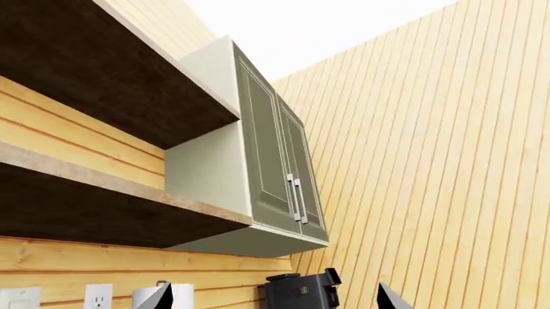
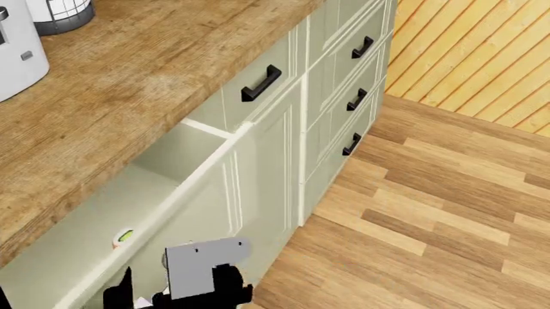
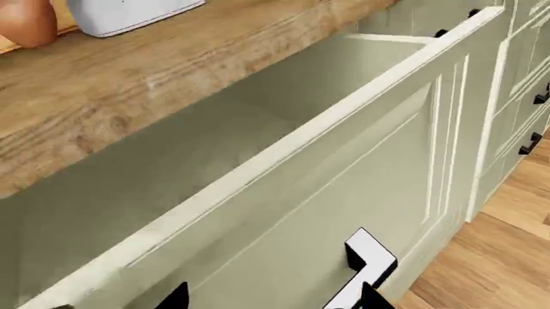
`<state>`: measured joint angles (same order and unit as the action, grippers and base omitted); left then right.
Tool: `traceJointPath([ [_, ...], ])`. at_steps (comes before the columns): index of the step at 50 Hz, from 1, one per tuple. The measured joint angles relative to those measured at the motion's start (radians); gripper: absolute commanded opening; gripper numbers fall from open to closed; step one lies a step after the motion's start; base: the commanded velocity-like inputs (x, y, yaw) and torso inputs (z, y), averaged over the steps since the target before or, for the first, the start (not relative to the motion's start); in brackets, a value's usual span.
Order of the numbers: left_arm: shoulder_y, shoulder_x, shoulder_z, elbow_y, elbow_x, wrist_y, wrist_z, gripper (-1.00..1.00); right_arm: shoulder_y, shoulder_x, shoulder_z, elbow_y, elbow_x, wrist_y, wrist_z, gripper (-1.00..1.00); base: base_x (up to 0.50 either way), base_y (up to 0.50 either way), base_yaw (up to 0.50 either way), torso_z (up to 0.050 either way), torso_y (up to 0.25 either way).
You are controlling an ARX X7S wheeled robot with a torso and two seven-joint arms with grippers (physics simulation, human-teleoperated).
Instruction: Close the right drawer.
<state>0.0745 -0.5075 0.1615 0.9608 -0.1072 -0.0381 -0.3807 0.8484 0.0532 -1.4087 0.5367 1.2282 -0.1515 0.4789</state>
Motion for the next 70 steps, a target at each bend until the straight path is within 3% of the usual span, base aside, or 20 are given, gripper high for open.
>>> traceJointPath([
  [11,-0.012,0.005,0.013,-0.007,0.005,0.002,-0.002,1.0,0.223,0.096,-0.132,-0.459,-0.371,-0.079,0.231,1.0,0.0,0.0,0.0,0.0,0.0],
  [23,-0.031,0.016,0.044,-0.012,0.019,0.0,0.0,1.0,0.518,0.249,-0.083,-0.907,-0.668,0.133,0.528,1.0,0.0,0.0,0.0,0.0,0.0],
  [32,-0.061,0.034,0.109,-0.059,0.057,0.008,0.02,1.0,0.587,0.428,-0.08,-1.125,-0.85,0.224,0.681,1.0,0.0,0.0,0.0,0.0,0.0],
  [42,-0.1,0.061,0.177,-0.1,0.089,-0.002,0.039,1.0,0.509,0.658,-0.044,-1.105,-0.922,0.05,0.818,1.0,0.0,0.0,0.0,0.0,0.0],
  [50,-0.131,0.075,0.221,-0.133,0.103,0.002,0.059,1.0,0.354,0.774,-0.067,-1.054,-1.035,-0.048,0.932,1.0,0.0,0.0,0.0,0.0,0.0],
  [59,-0.174,0.077,0.284,-0.159,0.118,-0.024,0.109,1.0,0.132,0.831,-0.017,-0.982,-1.166,-0.129,1.015,1.0,0.0,0.0,0.0,0.0,0.0],
  [70,-0.208,0.073,0.349,-0.177,0.151,-0.067,0.159,1.0,0.007,0.844,0.02,-0.93,-1.238,-0.181,1.022,1.0,0.0,0.0,0.0,0.0,0.0],
])
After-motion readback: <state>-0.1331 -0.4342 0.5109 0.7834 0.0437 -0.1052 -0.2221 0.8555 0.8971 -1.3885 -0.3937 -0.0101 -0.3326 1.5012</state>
